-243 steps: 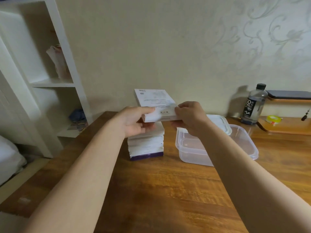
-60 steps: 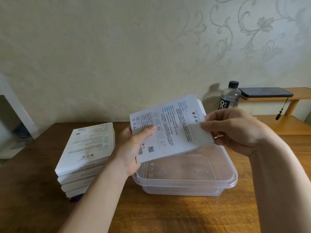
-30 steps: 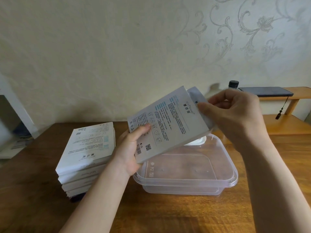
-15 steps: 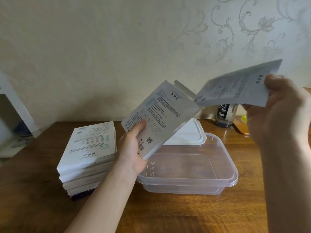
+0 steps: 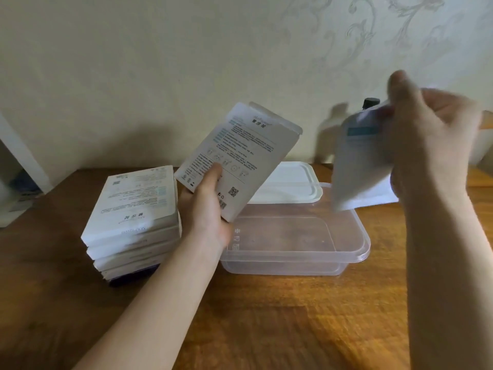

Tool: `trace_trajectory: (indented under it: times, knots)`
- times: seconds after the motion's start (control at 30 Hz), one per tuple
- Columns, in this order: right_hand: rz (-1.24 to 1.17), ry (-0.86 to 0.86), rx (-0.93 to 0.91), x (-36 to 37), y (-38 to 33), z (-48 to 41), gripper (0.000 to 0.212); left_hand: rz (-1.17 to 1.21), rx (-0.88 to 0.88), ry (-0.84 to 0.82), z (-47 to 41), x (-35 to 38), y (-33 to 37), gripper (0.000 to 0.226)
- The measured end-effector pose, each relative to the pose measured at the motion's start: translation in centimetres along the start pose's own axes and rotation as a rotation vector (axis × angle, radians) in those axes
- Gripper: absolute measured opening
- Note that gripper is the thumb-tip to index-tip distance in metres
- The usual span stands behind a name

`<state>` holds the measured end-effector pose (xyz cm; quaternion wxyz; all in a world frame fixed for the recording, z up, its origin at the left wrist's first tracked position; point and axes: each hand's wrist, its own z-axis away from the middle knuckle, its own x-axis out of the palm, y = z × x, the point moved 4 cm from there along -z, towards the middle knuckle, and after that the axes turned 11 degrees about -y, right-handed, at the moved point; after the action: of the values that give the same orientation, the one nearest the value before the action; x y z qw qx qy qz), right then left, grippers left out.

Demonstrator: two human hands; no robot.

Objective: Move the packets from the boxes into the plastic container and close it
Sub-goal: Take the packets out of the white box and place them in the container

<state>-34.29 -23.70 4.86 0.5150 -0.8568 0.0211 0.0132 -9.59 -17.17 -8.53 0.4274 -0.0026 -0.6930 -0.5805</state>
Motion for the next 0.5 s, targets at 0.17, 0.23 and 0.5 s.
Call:
trace_trajectory:
  times: [0.17,0.23,0.5]
  knots:
    - [0.069,-0.277,0.371,3.4,5.0,0.6,0.022,0.012,0.017,0.010,0.4,0.1,0.3,0.034]
    - [0.137,-0.399,0.444,4.0,7.4,0.6,0.016,0.011,0.001,0.021,0.4,0.1,0.2,0.035]
    - [0.800,-0.807,0.473,6.6,10.9,1.6,0.017,-0.033,-0.015,0.042,0.2,-0.3,0.0,0.030]
